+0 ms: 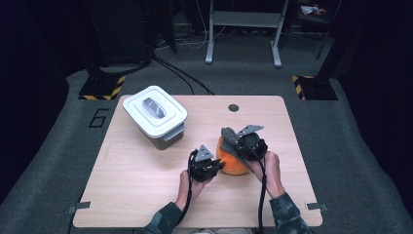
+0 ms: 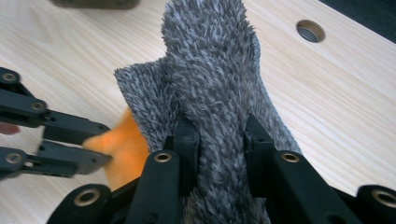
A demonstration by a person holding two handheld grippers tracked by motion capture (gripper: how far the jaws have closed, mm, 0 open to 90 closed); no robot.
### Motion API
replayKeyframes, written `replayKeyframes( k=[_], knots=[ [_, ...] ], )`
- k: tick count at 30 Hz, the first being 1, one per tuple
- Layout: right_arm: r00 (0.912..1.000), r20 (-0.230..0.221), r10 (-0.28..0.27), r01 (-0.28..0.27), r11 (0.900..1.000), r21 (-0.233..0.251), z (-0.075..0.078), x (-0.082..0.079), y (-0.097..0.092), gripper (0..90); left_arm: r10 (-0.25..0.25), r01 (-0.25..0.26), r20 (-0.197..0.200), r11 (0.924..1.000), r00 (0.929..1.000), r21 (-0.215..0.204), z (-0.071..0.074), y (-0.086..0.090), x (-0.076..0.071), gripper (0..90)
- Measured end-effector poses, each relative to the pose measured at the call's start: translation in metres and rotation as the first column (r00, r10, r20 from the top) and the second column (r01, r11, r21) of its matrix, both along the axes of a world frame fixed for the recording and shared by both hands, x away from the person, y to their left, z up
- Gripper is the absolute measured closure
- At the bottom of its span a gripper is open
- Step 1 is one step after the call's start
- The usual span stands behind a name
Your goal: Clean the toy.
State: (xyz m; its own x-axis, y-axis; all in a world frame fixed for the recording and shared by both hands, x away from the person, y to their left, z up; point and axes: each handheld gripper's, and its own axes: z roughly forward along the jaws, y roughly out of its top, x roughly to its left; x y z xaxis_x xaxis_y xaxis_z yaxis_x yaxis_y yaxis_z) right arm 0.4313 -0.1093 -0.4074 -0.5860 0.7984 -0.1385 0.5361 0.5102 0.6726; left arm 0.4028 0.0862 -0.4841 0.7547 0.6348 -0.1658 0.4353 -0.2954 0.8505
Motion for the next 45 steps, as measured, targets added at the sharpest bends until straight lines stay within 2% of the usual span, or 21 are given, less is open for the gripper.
replayKeyframes(
  k=[7, 12, 15, 21, 24, 25, 31, 32, 33, 35, 38, 40, 41, 44, 45],
  knots=[
    [0.9984, -0.013, -0.055, 0.056, 0.9979, 0.032, -0.006, 0.0, -0.021, 71.9, -0.003, 0.003, 0.0, 1.0, 1.0, -0.002, -0.001, 0.001, 0.0, 79.0],
    [0.995, -0.024, -0.097, 0.097, 0.995, 0.024, -0.011, 0.003, -0.035, 71.8, 0.006, -0.006, -0.004, 1.0, 1.0, -0.004, -0.001, 0.001, 0.001, 79.0],
    [0.9904, -0.053, -0.127, 0.129, 0.9909, 0.037, -0.018, 0.006, -0.046, 71.7, 0.005, -0.005, -0.004, 1.0, 1.0, -0.004, -0.002, 0.001, 0.001, 79.0],
    [0.9843, -0.089, -0.152, 0.158, 0.9851, 0.067, -0.029, 0.012, -0.061, 71.6, 0.006, -0.006, -0.006, 1.0, 1.0, -0.007, -0.002, 0.001, 0.001, 79.0],
    [0.9781, -0.107, -0.179, 0.186, 0.9805, 0.064, -0.037, 0.016, -0.068, 71.6, 0.007, -0.007, -0.009, 0.9999, 0.9999, -0.01, -0.002, 0.001, 0.001, 79.0],
    [0.9734, -0.115, -0.198, 0.206, 0.9771, 0.055, -0.04, 0.016, -0.069, 71.6, 0.006, -0.007, -0.009, 0.9999, 0.9999, -0.01, -0.002, 0.001, 0.001, 78.9],
    [0.9592, -0.163, -0.231, 0.24, 0.9699, 0.039, -0.057, 0.024, -0.079, 71.6, 0.008, -0.008, -0.011, 0.9999, 0.9999, -0.012, -0.002, 0.002, 0.001, 78.9],
    [0.9505, -0.191, -0.245, 0.257, 0.9658, 0.037, -0.058, 0.024, -0.078, 71.6, 0.009, -0.009, -0.011, 0.9999, 0.9999, -0.012, -0.002, 0.002, 0.001, 79.0],
    [0.9551, -0.179, -0.236, 0.245, 0.969, 0.03, -0.061, 0.026, -0.079, 71.6, 0.009, -0.009, -0.009, 0.9999, 0.9999, -0.01, -0.002, 0.002, 0.001, 78.9],
    [0.9497, -0.196, -0.245, 0.253, 0.9673, 0.019, -0.064, 0.028, -0.079, 71.6, 0.009, -0.009, -0.008, 0.9999, 0.9999, -0.01, -0.002, 0.002, 0.001, 78.9],
    [0.9469, -0.203, -0.249, 0.256, 0.9668, 0.005, -0.068, 0.03, -0.08, 71.5, 0.009, -0.009, -0.008, 0.9999, 0.9999, -0.008, -0.002, 0.002, 0.001, 78.9],
    [0.9463, -0.204, -0.251, 0.258, 0.9661, 0.009, -0.068, 0.03, -0.083, 71.6, 0.01, -0.01, -0.009, 0.9999, 0.9999, -0.008, -0.002, 0.002, 0.001, 78.9],
    [0.943, -0.21, -0.258, 0.267, 0.9636, 0.013, -0.066, 0.028, -0.084, 71.8, 0.012, -0.012, -0.01, 0.9999, 0.9999, -0.01, -0.002, 0.002, 0.001, 78.9],
    [0.9482, -0.175, -0.265, 0.276, 0.9605, 0.039, -0.056, 0.023, -0.088, 72.3, 0.013, -0.013, -0.009, 0.9999, 0.9999, -0.01, -0.003, 0.003, 0.002, 78.9],
    [0.9537, -0.15, -0.261, 0.271, 0.9613, 0.051, -0.051, 0.021, -0.089, 72.5, 0.015, -0.015, -0.009, 0.9998, 0.9998, -0.012, -0.003, 0.003, 0.002, 78.8]
  ],
)
